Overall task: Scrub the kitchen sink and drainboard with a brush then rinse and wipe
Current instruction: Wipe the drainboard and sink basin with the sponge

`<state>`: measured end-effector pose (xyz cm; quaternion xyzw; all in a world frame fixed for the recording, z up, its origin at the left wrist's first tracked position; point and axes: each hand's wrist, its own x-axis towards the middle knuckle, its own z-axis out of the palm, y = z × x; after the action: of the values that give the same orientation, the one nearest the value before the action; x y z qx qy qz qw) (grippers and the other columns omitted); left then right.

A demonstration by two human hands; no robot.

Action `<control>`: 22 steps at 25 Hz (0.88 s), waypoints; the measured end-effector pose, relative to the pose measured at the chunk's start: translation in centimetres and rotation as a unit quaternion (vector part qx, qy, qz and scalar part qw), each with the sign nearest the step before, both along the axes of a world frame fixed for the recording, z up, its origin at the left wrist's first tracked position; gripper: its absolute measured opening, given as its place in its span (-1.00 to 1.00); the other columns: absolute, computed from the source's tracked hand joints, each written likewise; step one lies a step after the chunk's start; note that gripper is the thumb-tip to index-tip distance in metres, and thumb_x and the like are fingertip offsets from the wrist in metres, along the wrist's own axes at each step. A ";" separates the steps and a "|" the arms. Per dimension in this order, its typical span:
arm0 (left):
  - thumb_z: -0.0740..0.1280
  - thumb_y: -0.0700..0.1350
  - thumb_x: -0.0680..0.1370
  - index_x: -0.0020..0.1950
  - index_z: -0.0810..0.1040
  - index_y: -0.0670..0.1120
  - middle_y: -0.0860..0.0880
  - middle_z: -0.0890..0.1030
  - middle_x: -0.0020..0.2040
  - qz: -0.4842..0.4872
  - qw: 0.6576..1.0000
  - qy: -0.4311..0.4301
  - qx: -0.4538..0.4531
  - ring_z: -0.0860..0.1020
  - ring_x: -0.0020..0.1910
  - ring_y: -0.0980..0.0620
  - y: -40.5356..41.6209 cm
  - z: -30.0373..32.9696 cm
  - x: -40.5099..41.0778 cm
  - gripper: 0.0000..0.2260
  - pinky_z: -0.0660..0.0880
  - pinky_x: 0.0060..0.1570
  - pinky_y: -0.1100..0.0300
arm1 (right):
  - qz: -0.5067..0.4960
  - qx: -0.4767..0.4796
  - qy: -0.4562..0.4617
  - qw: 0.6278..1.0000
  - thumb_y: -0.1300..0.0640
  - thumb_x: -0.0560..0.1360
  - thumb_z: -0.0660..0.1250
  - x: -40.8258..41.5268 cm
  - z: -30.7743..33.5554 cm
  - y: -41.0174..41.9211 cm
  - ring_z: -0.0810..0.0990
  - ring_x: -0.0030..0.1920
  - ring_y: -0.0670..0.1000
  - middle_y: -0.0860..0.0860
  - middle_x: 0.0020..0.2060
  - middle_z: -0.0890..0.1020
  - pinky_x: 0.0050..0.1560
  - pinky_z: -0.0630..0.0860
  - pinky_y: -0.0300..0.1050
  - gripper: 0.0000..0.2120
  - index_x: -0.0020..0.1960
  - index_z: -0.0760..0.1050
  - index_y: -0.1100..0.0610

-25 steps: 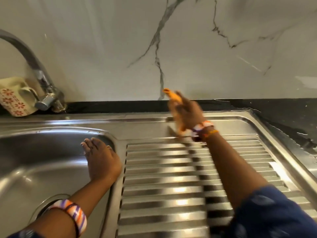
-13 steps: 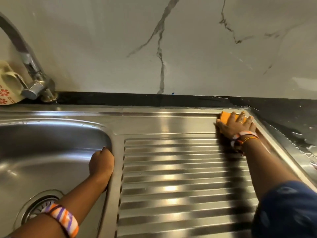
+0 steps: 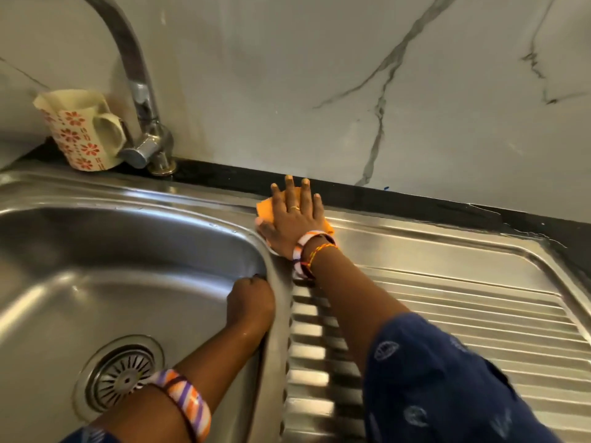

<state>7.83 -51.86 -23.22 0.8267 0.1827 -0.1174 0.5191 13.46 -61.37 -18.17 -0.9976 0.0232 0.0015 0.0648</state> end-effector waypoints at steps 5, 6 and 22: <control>0.08 -0.17 0.59 0.24 0.46 -0.31 -0.28 0.47 0.28 -0.115 0.990 0.009 0.082 0.43 0.26 -0.24 1.2 2.9 -1.0 -0.67 0.37 0.23 0.04 | 0.071 -0.037 0.031 0.996 -0.12 0.60 -0.03 -1.0 0.5 -0.9 -0.31 0.50 0.15 -0.05 0.51 -0.26 0.45 -0.22 0.21 -0.44 0.51 -0.20 -0.15; 0.08 -0.17 0.60 0.26 0.45 -0.31 -0.27 0.46 0.29 -0.158 0.983 0.015 0.090 0.42 0.27 -0.23 1.8 3.4 -1.3 -0.67 0.37 0.23 0.05 | 0.075 -0.037 0.049 0.995 -0.12 0.60 -0.04 -1.6 0.7 -0.6 -0.32 0.50 0.14 -0.07 0.51 -0.27 0.44 -0.21 0.25 -0.46 0.50 -0.20 -0.18; 0.01 -0.04 0.66 0.35 0.39 -0.26 -0.20 0.41 0.37 -0.456 0.832 0.042 0.313 0.40 0.32 -0.11 18.3 6.7 -14.0 -0.60 0.31 0.14 0.22 | -0.009 -0.019 0.083 0.996 -0.12 0.61 -0.05 -26.0 0.8 9.9 -0.21 0.52 0.05 -0.14 0.53 -0.10 0.44 -0.15 0.15 -0.55 0.48 -0.01 -0.23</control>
<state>-6.15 -33.57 -16.50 0.9286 -0.1664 -0.3121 0.1122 -12.49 -51.49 -17.38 -0.9949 0.0373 0.0833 0.0433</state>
